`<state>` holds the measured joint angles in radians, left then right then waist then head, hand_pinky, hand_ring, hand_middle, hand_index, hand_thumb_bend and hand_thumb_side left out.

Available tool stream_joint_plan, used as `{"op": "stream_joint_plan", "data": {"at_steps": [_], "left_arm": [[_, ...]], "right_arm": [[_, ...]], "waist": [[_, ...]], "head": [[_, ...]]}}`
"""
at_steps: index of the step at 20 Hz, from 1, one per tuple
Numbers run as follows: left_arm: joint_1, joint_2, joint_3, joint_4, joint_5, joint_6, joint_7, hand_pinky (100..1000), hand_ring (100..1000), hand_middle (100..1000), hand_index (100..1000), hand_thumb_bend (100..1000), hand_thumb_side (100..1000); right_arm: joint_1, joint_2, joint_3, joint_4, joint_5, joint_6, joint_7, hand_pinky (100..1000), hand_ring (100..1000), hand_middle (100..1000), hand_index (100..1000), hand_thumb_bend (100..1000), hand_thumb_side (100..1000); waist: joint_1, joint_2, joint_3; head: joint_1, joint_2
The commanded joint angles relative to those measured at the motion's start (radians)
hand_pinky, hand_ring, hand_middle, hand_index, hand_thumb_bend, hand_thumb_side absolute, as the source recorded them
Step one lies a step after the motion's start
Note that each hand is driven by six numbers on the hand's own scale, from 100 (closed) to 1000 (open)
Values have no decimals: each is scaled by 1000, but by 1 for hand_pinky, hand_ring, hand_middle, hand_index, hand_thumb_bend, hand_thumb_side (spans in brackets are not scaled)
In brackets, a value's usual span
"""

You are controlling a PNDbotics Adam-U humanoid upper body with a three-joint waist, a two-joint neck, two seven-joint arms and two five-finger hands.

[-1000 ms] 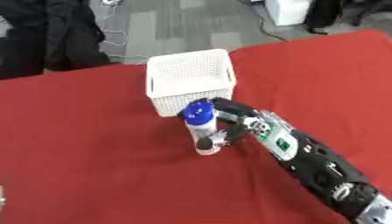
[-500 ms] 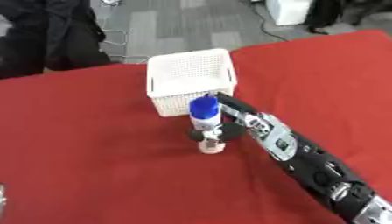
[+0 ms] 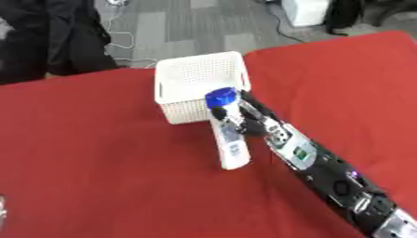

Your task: Pick up objects on the table and place them in the box.

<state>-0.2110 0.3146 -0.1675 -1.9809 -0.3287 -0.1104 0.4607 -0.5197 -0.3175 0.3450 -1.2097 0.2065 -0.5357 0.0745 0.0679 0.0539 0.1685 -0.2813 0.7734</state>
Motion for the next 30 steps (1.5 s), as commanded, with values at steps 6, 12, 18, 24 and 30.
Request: {"op": "stream_joint_plan", "data": {"at_steps": [6,12,18,24,30], "left_arm": [[-8,10,5,-19,3,-3,-2,680,653,744,841,466,1000],[-10,9,7,-19,3,-11,4,681,655,744,841,470,1000],[-20,3,21,-19,-10,-39,27,684,660,743,839,473,1000],[-33,-10,22,-19,-15,-63,44,685,663,743,839,476,1000],[-52,-32,14,-19,-7,-79,44,685,663,742,840,476,1000]], "right_arm": [[-37,-11,-30,-60,-84,37,29,100,100,100,165,100,952],[-95,-57,-59,-93,-124,71,11,100,100,100,154,100,905],[-181,-95,-66,-88,-153,70,15,100,100,100,146,100,904],[-256,-121,-77,-41,-130,57,15,100,100,100,137,100,905],[-324,-145,-78,23,-74,28,8,100,100,100,128,100,908]], "waist": [[0,-13,0],[-2,-16,1],[-4,-3,5],[-1,10,18],[10,28,47]], "head": [[-2,-3],[-7,-3],[-23,-3],[-47,-3],[-79,-3]]}}
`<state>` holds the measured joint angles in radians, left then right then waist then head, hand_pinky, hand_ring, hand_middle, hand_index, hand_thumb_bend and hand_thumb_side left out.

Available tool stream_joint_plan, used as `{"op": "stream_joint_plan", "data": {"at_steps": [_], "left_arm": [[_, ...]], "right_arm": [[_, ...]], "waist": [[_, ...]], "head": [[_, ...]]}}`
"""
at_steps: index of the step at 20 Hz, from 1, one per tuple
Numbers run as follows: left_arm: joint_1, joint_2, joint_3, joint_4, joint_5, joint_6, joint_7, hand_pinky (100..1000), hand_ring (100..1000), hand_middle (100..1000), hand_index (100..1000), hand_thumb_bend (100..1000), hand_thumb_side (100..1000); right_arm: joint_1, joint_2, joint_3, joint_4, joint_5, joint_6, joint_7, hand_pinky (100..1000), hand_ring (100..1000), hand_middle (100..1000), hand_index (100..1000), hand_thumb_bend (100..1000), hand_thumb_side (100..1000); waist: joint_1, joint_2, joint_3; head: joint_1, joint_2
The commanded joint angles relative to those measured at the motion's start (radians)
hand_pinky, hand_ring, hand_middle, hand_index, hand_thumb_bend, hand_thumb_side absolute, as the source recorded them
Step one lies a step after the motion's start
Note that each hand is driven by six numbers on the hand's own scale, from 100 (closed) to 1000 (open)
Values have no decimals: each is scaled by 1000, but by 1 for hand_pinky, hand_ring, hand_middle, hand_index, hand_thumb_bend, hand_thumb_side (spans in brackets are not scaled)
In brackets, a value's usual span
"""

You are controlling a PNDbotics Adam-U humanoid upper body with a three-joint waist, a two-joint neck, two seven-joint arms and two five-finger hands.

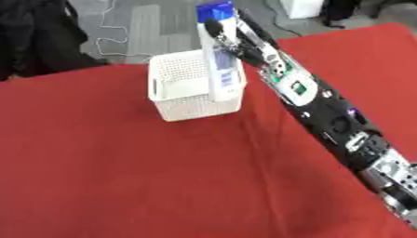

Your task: Pick up objects on the table and place them in the box.

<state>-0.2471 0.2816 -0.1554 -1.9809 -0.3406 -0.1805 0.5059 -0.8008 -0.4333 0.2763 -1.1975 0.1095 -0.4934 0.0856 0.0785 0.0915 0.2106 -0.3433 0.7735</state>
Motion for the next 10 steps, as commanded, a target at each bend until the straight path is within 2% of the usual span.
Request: {"op": "stream_joint_plan", "data": {"at_steps": [1,10], "left_arm": [[-18,-2,1,-19,6,-10,-3,684,663,742,840,476,1000],[-49,-28,-13,-19,20,-23,-13,684,664,741,840,479,1000]], "right_arm": [[-53,-32,-10,21,31,-20,-6,100,100,100,126,100,907],[-108,-40,-23,95,93,-66,-39,100,100,100,118,100,907]], "waist": [[0,-7,9],[1,10,58]], "head": [[-20,-4],[-56,-4]]}}
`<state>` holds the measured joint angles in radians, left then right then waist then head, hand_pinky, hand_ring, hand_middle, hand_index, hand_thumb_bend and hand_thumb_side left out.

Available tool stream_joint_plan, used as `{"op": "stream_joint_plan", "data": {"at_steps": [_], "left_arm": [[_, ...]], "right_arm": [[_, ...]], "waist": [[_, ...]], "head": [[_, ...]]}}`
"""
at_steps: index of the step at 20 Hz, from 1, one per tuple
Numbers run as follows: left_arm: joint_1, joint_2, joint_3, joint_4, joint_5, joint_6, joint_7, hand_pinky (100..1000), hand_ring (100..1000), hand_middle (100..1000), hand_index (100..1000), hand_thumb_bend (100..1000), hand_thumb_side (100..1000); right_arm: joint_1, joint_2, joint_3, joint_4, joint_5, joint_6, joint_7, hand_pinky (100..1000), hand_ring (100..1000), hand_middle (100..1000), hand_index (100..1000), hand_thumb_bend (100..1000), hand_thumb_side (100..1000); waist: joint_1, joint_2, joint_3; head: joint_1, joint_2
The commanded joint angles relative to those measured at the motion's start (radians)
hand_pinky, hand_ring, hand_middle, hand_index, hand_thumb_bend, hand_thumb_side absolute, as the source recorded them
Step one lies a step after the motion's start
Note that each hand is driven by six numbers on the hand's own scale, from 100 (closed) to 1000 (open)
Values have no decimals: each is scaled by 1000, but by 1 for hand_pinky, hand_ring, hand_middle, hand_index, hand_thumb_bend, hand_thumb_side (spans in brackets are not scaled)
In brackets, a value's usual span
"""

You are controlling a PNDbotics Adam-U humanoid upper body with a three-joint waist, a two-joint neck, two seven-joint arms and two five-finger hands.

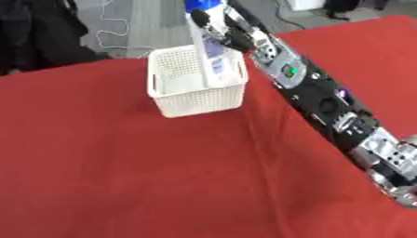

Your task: Pick up objects on the table and place them in the box.

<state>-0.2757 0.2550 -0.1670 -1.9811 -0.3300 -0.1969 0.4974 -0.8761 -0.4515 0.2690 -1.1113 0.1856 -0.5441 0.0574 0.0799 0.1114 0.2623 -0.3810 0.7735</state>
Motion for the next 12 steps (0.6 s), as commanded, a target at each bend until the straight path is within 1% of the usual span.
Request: {"op": "stream_joint_plan", "data": {"at_steps": [1,5,8,10,12], "left_arm": [[-24,-5,-2,-19,11,-9,-5,685,664,741,840,479,1000],[-39,-14,-6,-19,15,-16,-11,686,666,741,840,480,1000],[-50,-19,-8,-19,17,-18,-14,686,667,741,840,481,1000],[-55,-22,-10,-19,19,-19,-15,686,666,741,840,481,1000],[-59,-25,-12,-19,21,-19,-18,685,666,740,840,481,1000]], "right_arm": [[-37,-22,-19,19,25,-23,-17,100,100,100,117,100,907],[-42,-23,-34,68,68,-48,-45,100,100,100,115,100,914],[-49,-25,-44,104,111,-71,-65,100,100,100,113,100,917],[-51,-25,-50,124,134,-84,-78,100,100,100,113,100,903],[-52,-26,-56,141,157,-98,-90,100,100,100,111,100,921]], "waist": [[-1,-9,12],[-5,-7,37],[-9,-5,54],[-11,-3,60],[-12,-1,65]], "head": [[-23,-4],[-43,-11],[-48,-18],[-51,-26],[-55,-34]]}}
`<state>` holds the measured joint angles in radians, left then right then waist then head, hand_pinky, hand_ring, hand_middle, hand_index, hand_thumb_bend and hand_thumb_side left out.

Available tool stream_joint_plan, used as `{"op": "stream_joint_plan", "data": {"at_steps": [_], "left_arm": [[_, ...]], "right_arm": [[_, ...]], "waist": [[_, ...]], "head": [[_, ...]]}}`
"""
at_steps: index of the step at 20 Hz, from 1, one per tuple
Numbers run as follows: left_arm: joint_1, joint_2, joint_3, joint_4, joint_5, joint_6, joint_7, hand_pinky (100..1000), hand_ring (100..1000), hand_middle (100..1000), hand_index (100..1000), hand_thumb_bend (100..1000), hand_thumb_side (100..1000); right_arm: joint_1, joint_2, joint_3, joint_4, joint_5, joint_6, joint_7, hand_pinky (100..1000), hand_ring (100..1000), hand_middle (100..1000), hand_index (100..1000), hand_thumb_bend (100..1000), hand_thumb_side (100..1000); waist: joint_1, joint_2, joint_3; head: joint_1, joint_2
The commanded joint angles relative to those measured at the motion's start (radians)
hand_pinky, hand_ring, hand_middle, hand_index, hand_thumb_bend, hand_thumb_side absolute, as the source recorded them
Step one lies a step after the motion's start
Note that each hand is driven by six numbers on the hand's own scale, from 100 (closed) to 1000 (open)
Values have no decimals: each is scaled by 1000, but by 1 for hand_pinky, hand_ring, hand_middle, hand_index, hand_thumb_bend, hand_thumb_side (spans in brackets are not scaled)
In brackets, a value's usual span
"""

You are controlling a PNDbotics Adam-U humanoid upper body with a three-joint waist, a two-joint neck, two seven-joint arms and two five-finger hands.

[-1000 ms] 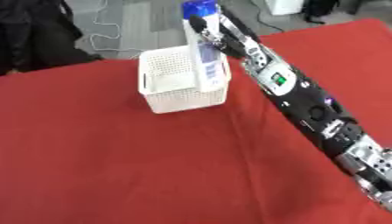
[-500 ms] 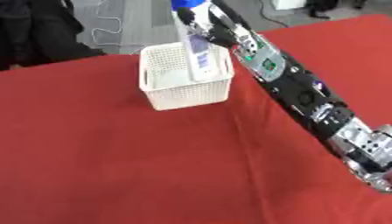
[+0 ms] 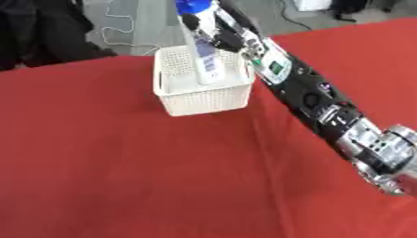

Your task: Pick up objects on the table and place them in the box.

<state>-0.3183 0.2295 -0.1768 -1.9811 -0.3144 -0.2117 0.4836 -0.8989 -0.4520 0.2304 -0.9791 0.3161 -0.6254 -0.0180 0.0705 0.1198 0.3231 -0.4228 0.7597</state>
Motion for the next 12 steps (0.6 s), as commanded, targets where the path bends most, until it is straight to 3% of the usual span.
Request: {"op": "stream_joint_plan", "data": {"at_steps": [1,10,11,12], "left_arm": [[-18,0,-3,-19,7,-5,-5,685,666,740,840,481,1000],[-29,-7,-5,-19,11,-9,-9,685,667,740,840,481,1000],[-29,-7,-5,-19,12,-9,-9,685,667,740,840,481,1000],[-29,-7,-5,-19,12,-9,-9,685,666,740,840,481,1000]], "right_arm": [[-30,-25,-21,17,39,-24,-21,100,100,100,111,100,923],[-32,-23,-36,73,108,-67,-61,100,100,100,112,100,935],[-32,-22,-38,78,114,-67,-64,100,100,100,112,100,898],[-31,-22,-38,83,120,-67,-66,100,100,100,113,100,943]], "waist": [[-3,-9,5],[-5,-4,18],[-6,-3,18],[-6,-3,18]], "head": [[-15,-23],[-18,-41],[-18,-42],[-18,-42]]}}
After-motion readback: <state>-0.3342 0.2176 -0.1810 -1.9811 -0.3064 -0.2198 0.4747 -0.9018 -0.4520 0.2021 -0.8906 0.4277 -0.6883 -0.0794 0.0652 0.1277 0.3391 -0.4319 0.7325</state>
